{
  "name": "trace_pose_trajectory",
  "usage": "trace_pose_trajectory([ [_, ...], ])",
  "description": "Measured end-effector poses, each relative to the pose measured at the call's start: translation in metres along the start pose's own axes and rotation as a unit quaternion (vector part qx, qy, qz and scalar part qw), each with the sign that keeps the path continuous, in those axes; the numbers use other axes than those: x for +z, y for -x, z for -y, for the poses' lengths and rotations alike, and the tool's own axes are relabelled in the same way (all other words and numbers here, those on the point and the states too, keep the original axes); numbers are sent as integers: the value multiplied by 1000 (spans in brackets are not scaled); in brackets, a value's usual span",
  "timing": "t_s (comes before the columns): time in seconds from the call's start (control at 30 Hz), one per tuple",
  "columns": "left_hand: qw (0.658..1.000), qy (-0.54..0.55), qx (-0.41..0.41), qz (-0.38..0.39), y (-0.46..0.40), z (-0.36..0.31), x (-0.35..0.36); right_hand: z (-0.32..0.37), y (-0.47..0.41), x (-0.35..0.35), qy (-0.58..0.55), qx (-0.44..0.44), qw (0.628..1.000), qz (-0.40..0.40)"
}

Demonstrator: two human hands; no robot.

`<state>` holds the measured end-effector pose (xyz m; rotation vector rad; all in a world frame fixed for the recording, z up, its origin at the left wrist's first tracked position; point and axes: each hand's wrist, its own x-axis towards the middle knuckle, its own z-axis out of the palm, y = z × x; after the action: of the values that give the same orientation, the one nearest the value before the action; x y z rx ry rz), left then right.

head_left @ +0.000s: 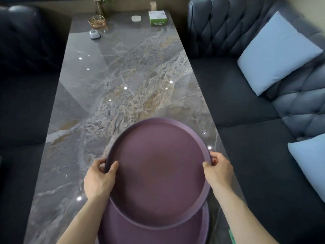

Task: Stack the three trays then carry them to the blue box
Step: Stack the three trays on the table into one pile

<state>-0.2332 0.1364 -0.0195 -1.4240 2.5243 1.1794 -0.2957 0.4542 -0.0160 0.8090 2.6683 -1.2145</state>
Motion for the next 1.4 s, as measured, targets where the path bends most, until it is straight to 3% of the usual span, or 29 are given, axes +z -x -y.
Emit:
trace_pose_trajectory([
  [0.27,997,-80,1,-19,35,68,-26,-43,61,11,41,-32,998,-35],
  [0.43,990,-137,22,-13,50,83,-34,-61,84,13,56,-45,996,-46],
  [0.83,985,-154,50,-52,61,97,-35,-77,89,13,72,-16,996,-45],
  [0.97,978,-178,101,-48,63,96,-36,-78,91,14,83,-17,996,-41],
  [1.03,956,-241,161,-39,64,97,-35,-76,91,13,102,-35,994,-34],
  [1.1,918,-315,237,-39,67,98,-28,-76,94,13,180,-99,978,-33],
  [1.2,894,-316,317,-13,75,94,-11,-82,106,23,321,-264,909,-10],
  [1.4,888,-332,316,25,77,108,16,-103,112,41,369,-266,890,25],
])
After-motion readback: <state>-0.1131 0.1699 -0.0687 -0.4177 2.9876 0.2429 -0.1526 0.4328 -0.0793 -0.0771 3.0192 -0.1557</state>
